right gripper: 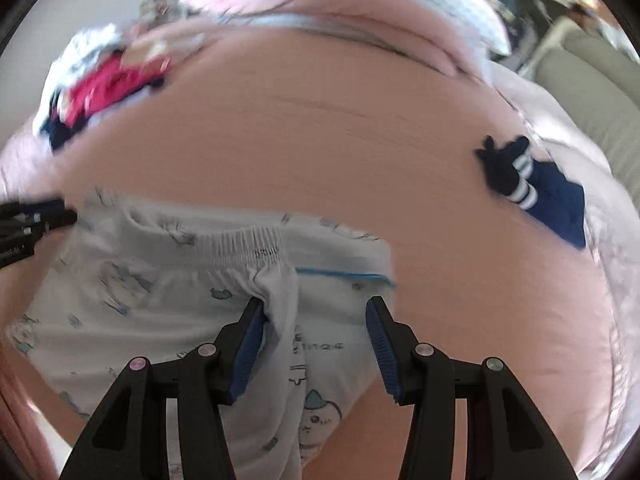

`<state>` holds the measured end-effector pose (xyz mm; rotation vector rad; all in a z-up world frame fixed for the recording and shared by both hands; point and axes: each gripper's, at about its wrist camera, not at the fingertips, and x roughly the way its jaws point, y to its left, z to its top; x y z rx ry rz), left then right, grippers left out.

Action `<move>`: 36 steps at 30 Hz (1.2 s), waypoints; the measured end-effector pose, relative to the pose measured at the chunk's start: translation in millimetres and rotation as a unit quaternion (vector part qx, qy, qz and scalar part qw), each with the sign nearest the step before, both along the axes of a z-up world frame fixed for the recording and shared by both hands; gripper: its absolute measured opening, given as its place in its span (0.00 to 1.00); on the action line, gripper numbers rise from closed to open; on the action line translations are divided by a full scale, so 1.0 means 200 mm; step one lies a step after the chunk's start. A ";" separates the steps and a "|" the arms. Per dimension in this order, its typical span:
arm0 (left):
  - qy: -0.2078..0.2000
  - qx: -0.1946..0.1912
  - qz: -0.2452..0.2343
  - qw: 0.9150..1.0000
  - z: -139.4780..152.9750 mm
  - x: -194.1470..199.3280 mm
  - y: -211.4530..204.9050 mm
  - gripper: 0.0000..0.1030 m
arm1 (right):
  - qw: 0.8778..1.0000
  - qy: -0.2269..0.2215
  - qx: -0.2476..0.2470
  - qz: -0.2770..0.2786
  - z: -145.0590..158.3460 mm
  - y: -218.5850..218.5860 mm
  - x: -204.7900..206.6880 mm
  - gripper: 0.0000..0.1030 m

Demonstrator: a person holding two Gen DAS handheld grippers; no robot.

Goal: Fold clothes

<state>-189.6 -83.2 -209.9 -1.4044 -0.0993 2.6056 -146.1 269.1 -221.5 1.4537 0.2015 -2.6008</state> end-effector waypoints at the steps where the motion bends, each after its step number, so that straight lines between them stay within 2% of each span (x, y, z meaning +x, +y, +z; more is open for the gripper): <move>1: 0.008 0.018 -0.012 1.000 0.03 0.02 0.02 0.35 | 0.999 -0.010 -0.041 0.002 0.03 0.01 0.00 0.50; 3: 0.027 0.044 -0.053 0.997 0.07 0.07 0.10 0.35 | 0.996 -0.024 -0.084 0.016 0.07 -0.01 0.01 0.51; 4: 0.035 0.056 -0.074 0.995 0.09 0.09 0.14 0.35 | 0.996 -0.021 -0.085 0.023 0.09 -0.04 0.02 0.51; 7: 0.033 0.075 -0.119 0.990 0.07 0.06 0.28 0.35 | 0.998 -0.001 -0.043 0.034 0.14 -0.12 0.07 0.51; 11: 0.036 0.084 -0.139 0.986 0.03 0.08 0.43 0.35 | 0.999 0.010 -0.035 0.029 0.15 -0.12 0.03 0.51; 13: 0.037 0.068 -0.134 0.988 0.01 0.07 0.48 0.35 | 0.999 0.005 -0.037 0.022 0.14 -0.11 0.04 0.51; 15: 0.020 0.039 -0.126 0.991 -0.02 0.05 0.49 0.35 | 0.999 -0.006 -0.031 0.023 0.10 -0.13 0.00 0.51; 19: 0.008 -0.006 -0.105 0.994 -0.02 0.03 0.44 0.36 | 0.998 -0.019 0.028 0.061 -0.02 -0.24 -0.04 0.51; 20: 0.007 -0.024 -0.100 0.995 -0.01 0.03 0.42 0.43 | 0.997 -0.016 0.030 0.064 -0.02 -0.23 -0.05 0.51; 21: 0.006 -0.036 -0.093 0.995 0.00 0.04 0.39 0.45 | 0.998 -0.016 0.020 0.061 -0.01 -0.22 -0.05 0.51; 22: 0.004 -0.038 -0.077 0.996 0.00 0.04 0.35 0.44 | 0.998 -0.016 0.010 0.057 0.01 -0.20 -0.06 0.51; 24: 0.001 -0.084 -0.032 0.996 -0.02 0.04 0.28 0.45 | 0.999 -0.016 -0.013 0.039 0.04 -0.14 -0.07 0.51; 25: -0.001 -0.080 -0.013 0.997 -0.01 0.03 0.22 0.45 | 0.999 -0.013 -0.022 0.030 0.07 -0.10 -0.07 0.51; 28: 0.009 0.013 0.014 1.000 0.07 0.04 0.11 0.44 | 0.999 -0.006 -0.041 0.014 0.12 -0.04 -0.06 0.51; 31: 0.053 0.052 -0.041 0.996 0.18 0.11 0.20 0.44 | 0.997 -0.013 -0.062 0.041 0.18 -0.07 -0.03 0.51; 33: 0.061 0.057 -0.079 0.993 0.18 0.15 0.31 0.44 | 0.995 -0.007 -0.074 0.069 0.22 -0.11 0.01 0.51; 36: 0.048 0.057 -0.124 0.989 0.12 0.17 0.47 0.44 | 0.995 0.014 -0.084 0.055 0.28 -0.10 0.03 0.51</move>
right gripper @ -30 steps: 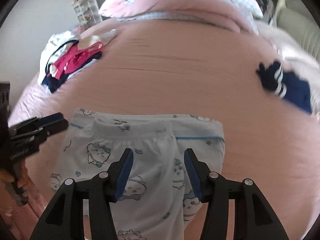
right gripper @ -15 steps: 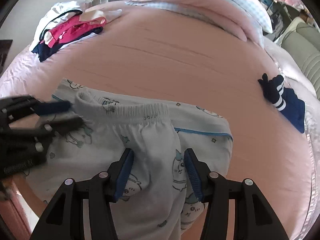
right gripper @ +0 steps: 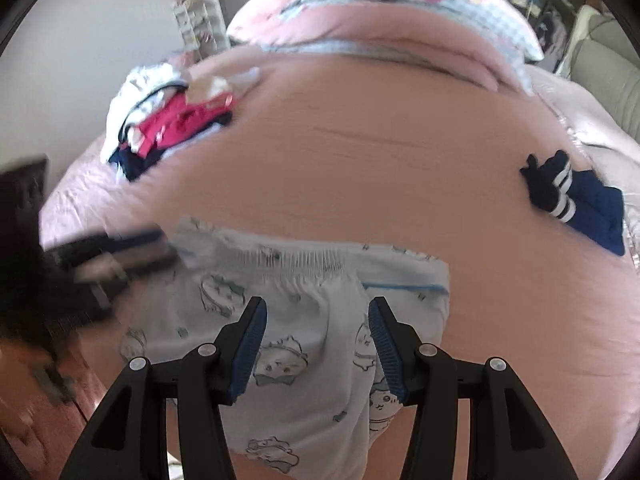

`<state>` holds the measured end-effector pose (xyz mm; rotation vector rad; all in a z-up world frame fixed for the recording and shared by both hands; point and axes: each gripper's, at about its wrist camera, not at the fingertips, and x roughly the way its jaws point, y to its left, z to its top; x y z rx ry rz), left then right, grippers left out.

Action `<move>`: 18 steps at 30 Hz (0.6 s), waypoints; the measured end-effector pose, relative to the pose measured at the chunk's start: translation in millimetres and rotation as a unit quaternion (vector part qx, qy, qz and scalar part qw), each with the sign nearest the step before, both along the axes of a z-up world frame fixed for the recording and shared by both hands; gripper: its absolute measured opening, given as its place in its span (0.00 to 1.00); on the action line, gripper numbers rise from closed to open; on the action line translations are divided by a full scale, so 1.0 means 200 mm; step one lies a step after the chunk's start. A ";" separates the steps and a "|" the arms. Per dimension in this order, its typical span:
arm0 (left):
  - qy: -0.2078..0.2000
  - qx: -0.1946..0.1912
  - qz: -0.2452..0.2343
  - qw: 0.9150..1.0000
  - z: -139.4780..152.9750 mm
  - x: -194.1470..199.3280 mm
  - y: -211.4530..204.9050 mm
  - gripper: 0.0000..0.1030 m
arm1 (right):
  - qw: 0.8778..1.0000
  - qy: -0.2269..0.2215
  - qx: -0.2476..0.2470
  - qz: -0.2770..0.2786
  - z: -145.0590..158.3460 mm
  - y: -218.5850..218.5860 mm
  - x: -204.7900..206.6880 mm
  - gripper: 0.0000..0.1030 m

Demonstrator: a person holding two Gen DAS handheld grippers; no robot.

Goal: Fold clothes

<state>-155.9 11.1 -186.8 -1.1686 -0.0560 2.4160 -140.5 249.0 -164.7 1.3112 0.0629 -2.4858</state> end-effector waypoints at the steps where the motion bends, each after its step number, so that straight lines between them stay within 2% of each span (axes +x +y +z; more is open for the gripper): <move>1: -0.007 -0.012 -0.004 1.000 -0.04 -0.01 0.04 0.44 | 1.000 0.003 0.001 -0.021 0.00 0.03 -0.01 0.51; 4: -0.018 -0.069 0.007 0.997 -0.12 -0.04 0.10 0.44 | 0.998 -0.007 0.045 -0.043 -0.08 0.08 -0.07 0.51; 6: -0.013 -0.089 0.023 0.996 -0.11 -0.06 0.10 0.44 | 0.995 -0.021 0.091 -0.038 -0.15 0.08 -0.10 0.51; 8: -0.009 -0.110 0.046 0.993 -0.10 -0.08 0.06 0.45 | 0.994 -0.029 0.099 -0.021 -0.19 0.07 -0.11 0.51; 9: -0.010 -0.107 0.055 0.993 -0.09 -0.09 0.03 0.45 | 0.994 -0.030 0.100 -0.017 -0.20 0.06 -0.12 0.51; 11: -0.021 -0.061 0.070 0.995 -0.08 -0.10 -0.05 0.45 | 0.993 -0.035 0.109 -0.025 -0.23 0.05 -0.16 0.51; 13: -0.008 -0.068 0.090 0.994 -0.06 -0.09 -0.08 0.44 | 0.991 -0.031 0.115 -0.057 -0.21 0.06 -0.20 0.51; 15: 0.009 -0.060 0.082 0.995 -0.03 -0.07 -0.08 0.44 | 0.995 -0.011 0.066 -0.075 -0.14 0.09 -0.17 0.51; 16: 0.015 -0.050 0.075 0.996 -0.01 -0.06 -0.08 0.44 | 0.997 -0.006 0.047 -0.068 -0.11 0.08 -0.15 0.51; 17: 0.015 -0.025 0.060 0.998 0.00 -0.06 -0.07 0.44 | 0.998 -0.005 0.041 -0.051 -0.09 0.04 -0.14 0.51; 18: 0.012 0.000 0.045 0.999 0.00 -0.07 -0.06 0.44 | 0.998 -0.008 0.052 -0.024 -0.08 -0.01 -0.13 0.51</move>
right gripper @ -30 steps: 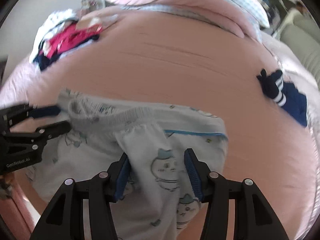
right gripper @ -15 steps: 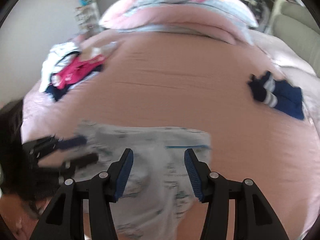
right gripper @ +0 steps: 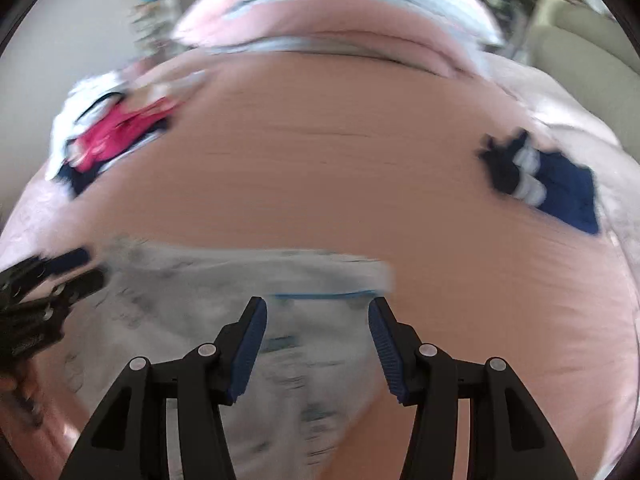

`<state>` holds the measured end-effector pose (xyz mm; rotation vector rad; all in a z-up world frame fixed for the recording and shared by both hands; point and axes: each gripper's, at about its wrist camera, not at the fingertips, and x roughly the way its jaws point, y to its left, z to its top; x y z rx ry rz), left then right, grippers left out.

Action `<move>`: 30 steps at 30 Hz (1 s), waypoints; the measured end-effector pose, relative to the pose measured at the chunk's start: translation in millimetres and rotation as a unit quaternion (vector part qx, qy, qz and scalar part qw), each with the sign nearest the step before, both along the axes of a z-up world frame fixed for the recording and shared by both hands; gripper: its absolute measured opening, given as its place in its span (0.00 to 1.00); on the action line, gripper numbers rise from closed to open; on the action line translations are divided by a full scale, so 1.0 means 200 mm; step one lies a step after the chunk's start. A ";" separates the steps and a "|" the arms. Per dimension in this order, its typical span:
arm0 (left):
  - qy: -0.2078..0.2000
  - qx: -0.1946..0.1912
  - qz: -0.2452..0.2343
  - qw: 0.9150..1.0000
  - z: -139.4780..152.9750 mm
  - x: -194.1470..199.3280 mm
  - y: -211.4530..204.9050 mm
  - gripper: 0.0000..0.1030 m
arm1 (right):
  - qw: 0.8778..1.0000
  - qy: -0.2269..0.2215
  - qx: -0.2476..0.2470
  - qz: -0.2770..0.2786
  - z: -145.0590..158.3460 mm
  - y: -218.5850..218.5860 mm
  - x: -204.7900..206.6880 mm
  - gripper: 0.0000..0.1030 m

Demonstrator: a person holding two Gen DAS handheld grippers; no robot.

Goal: Fold clothes

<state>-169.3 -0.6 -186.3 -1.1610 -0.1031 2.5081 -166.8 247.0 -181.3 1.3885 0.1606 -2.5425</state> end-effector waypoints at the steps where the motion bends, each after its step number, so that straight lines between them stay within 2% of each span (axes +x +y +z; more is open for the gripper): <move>1: -0.009 0.024 -0.014 1.000 -0.01 -0.01 0.02 0.45 | 0.999 -0.003 0.026 0.027 -0.03 -0.06 0.01 0.51; 3: -0.032 0.049 -0.025 0.998 -0.07 -0.02 0.08 0.45 | 0.995 -0.015 0.085 0.044 -0.10 -0.13 -0.01 0.51; 4: -0.042 0.046 -0.024 0.998 -0.11 -0.03 0.11 0.45 | 0.996 -0.023 0.075 0.037 -0.11 -0.12 -0.03 0.51; 6: -0.038 -0.015 -0.011 0.999 -0.15 -0.04 0.14 0.44 | 0.999 -0.042 0.027 0.007 -0.09 -0.07 -0.10 0.51; 7: -0.033 -0.032 -0.003 0.999 -0.14 -0.06 0.14 0.43 | 0.999 -0.051 0.007 -0.009 -0.07 -0.04 -0.13 0.51; 10: -0.015 -0.074 0.034 0.997 -0.10 -0.09 0.09 0.44 | 0.999 -0.023 0.020 -0.037 0.00 0.00 -0.15 0.51; 14: -0.023 -0.017 0.085 0.996 -0.06 -0.09 -0.12 0.43 | 0.998 0.022 0.049 -0.037 0.12 -0.03 -0.06 0.51; 16: -0.018 0.013 0.072 0.997 -0.04 -0.09 -0.12 0.43 | 0.998 0.023 0.049 -0.017 0.13 -0.06 -0.03 0.52; 18: -0.006 0.027 0.014 1.000 -0.02 -0.08 -0.06 0.43 | 0.999 0.018 0.044 0.011 0.12 -0.13 -0.01 0.52; 20: -0.008 0.025 -0.038 0.999 -0.03 -0.07 0.05 0.43 | 0.998 0.010 0.047 0.040 0.09 -0.21 0.02 0.53; 21: -0.017 0.013 -0.056 0.998 -0.05 -0.06 0.08 0.44 | 0.997 0.004 0.052 0.048 0.07 -0.24 0.02 0.53; 23: -0.022 -0.048 -0.067 0.996 -0.10 -0.11 0.16 0.44 | 0.995 -0.009 0.080 0.051 0.01 -0.27 0.01 0.53; 25: -0.025 -0.100 -0.049 0.993 -0.15 -0.12 0.16 0.46 | 0.994 -0.008 0.104 0.029 -0.04 -0.24 0.00 0.53; 27: -0.035 -0.072 -0.019 0.997 -0.12 -0.15 0.07 0.46 | 0.998 -0.017 0.054 -0.001 -0.03 -0.13 0.01 0.53; 28: -0.031 -0.080 0.015 0.996 -0.11 -0.14 0.03 0.46 | 0.999 -0.020 0.027 -0.019 -0.01 -0.07 0.02 0.53; 29: -0.017 -0.106 0.058 0.993 -0.08 -0.14 -0.01 0.45 | 0.999 -0.018 0.014 -0.029 0.01 -0.03 0.04 0.53; 30: -0.007 -0.118 0.078 0.990 -0.06 -0.12 -0.03 0.45 | 0.999 -0.009 0.015 -0.037 0.04 -0.01 0.07 0.54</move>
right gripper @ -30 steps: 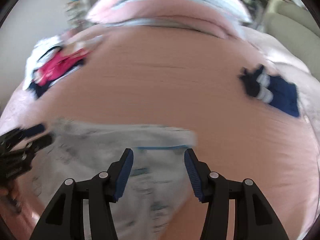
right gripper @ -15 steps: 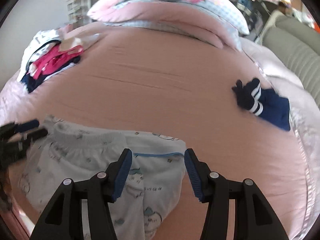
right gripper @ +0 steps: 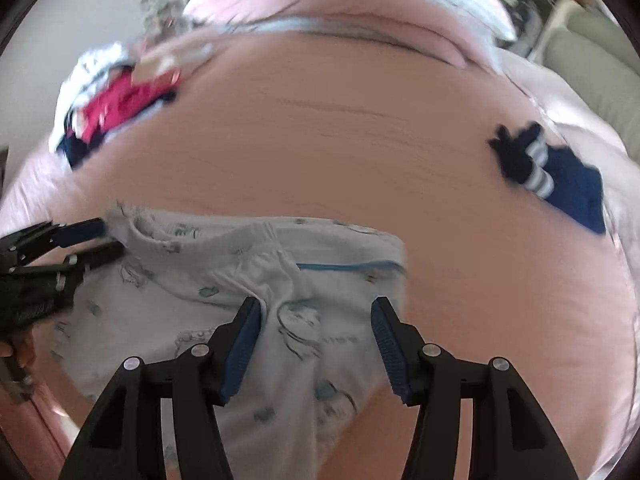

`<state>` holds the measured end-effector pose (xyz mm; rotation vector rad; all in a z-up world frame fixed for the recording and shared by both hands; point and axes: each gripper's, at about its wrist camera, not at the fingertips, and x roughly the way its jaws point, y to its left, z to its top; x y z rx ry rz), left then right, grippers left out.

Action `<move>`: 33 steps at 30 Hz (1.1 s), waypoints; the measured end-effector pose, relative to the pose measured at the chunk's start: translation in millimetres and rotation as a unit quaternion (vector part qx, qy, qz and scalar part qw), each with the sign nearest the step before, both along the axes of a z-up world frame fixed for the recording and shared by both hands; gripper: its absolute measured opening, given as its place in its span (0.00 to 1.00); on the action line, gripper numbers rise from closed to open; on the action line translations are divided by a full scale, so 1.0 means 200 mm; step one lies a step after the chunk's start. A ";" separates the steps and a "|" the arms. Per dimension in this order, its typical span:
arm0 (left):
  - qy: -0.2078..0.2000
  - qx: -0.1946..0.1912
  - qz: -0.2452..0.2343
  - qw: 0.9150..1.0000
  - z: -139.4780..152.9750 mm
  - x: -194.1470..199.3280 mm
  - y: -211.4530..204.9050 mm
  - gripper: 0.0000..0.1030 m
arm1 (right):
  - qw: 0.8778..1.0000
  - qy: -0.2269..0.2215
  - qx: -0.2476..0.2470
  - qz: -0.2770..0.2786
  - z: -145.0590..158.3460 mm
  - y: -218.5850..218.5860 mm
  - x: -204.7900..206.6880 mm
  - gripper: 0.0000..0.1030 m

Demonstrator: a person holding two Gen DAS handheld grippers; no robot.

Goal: Fold clothes

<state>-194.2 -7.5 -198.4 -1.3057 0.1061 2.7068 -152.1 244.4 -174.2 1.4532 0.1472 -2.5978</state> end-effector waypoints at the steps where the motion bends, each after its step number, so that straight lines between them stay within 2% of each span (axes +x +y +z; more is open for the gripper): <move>1: 0.000 0.011 -0.004 1.000 0.02 0.01 -0.01 0.45 | 1.000 0.012 0.010 -0.007 0.03 0.00 0.04 0.54; 3: -0.013 0.056 -0.037 0.998 0.06 0.07 -0.02 0.45 | 1.000 0.027 0.011 -0.008 0.07 -0.01 0.16 0.56; 6: -0.009 0.083 -0.070 0.994 0.12 0.19 0.06 0.45 | 0.999 0.031 -0.009 0.016 0.05 -0.09 0.32 0.56; 9: -0.032 0.106 -0.083 0.990 0.08 0.31 0.10 0.45 | 0.999 0.034 -0.002 0.032 -0.03 -0.20 0.40 0.56; 11: -0.051 0.060 -0.085 0.993 0.02 0.32 0.16 0.45 | 0.999 0.026 -0.002 0.034 -0.07 -0.25 0.41 0.56; 13: -0.054 -0.021 -0.071 0.996 -0.02 0.31 0.17 0.48 | 0.999 0.015 -0.006 0.028 -0.11 -0.24 0.41 0.56; 15: -0.045 -0.038 -0.046 0.997 -0.01 0.31 0.12 0.54 | 1.000 0.006 -0.001 0.018 -0.11 -0.22 0.41 0.55; 18: -0.021 -0.078 0.018 0.997 0.06 0.32 0.06 0.54 | 1.000 0.010 0.016 0.006 -0.06 -0.18 0.41 0.56; 19: -0.011 -0.077 0.015 0.997 0.08 0.34 0.06 0.54 | 1.000 0.013 0.021 0.003 -0.05 -0.17 0.42 0.56; 22: -0.021 0.015 -0.040 0.999 0.12 0.39 0.07 0.54 | 0.999 0.014 0.030 -0.005 -0.04 -0.16 0.42 0.56; 23: -0.023 0.027 -0.053 0.998 0.13 0.40 0.09 0.54 | 0.999 0.013 0.035 -0.007 -0.03 -0.16 0.42 0.56; 28: -0.048 0.024 -0.092 0.994 0.08 0.42 0.17 0.54 | 0.999 0.010 0.044 -0.005 -0.03 -0.19 0.39 0.56; 33: -0.057 0.004 -0.081 0.995 0.03 0.40 0.15 0.54 | 0.999 0.007 0.054 -0.001 -0.04 -0.20 0.39 0.56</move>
